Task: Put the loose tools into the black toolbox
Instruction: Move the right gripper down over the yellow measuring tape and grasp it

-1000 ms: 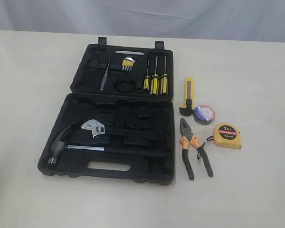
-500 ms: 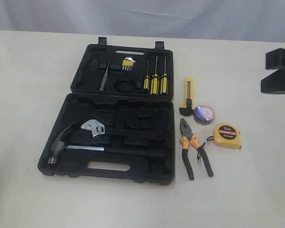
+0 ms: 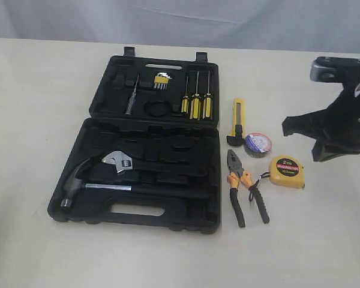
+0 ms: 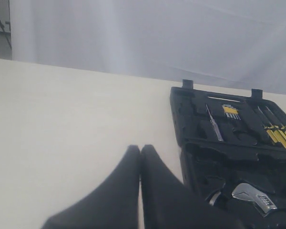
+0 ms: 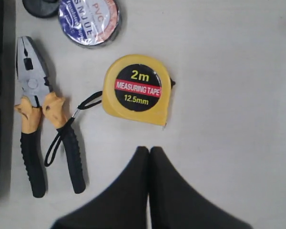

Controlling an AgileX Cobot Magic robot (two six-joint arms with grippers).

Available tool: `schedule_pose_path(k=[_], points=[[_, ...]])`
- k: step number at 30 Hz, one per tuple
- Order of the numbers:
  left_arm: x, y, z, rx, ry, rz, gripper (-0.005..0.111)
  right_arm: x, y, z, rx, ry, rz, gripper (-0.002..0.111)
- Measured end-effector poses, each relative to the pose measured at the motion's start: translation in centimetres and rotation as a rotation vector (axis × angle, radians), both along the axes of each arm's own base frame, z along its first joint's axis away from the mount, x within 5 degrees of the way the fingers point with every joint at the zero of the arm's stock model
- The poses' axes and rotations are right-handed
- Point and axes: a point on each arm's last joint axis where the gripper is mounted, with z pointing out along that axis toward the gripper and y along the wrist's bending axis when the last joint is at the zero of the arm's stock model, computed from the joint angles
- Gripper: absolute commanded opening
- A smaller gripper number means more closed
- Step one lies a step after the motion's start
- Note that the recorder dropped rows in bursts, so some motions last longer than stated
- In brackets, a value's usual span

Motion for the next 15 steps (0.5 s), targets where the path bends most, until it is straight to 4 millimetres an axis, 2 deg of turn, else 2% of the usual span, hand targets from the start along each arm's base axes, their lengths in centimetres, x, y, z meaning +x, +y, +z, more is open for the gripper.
schedule_pose_path(k=[4,12,15], points=[[0.0,0.0,0.0,0.0,0.0,0.0,0.0,-0.1,1.3,0.0,-0.03,-0.009,0.025,0.0],[0.0,0.0,0.0,-0.002,0.0,0.0,0.0,-0.1,1.5,0.0,-0.02,-0.011,-0.015,0.0],[0.0,0.0,0.0,-0.002,0.0,0.0,0.0,-0.1,1.6,0.0,-0.008,-0.01,-0.023,0.012]])
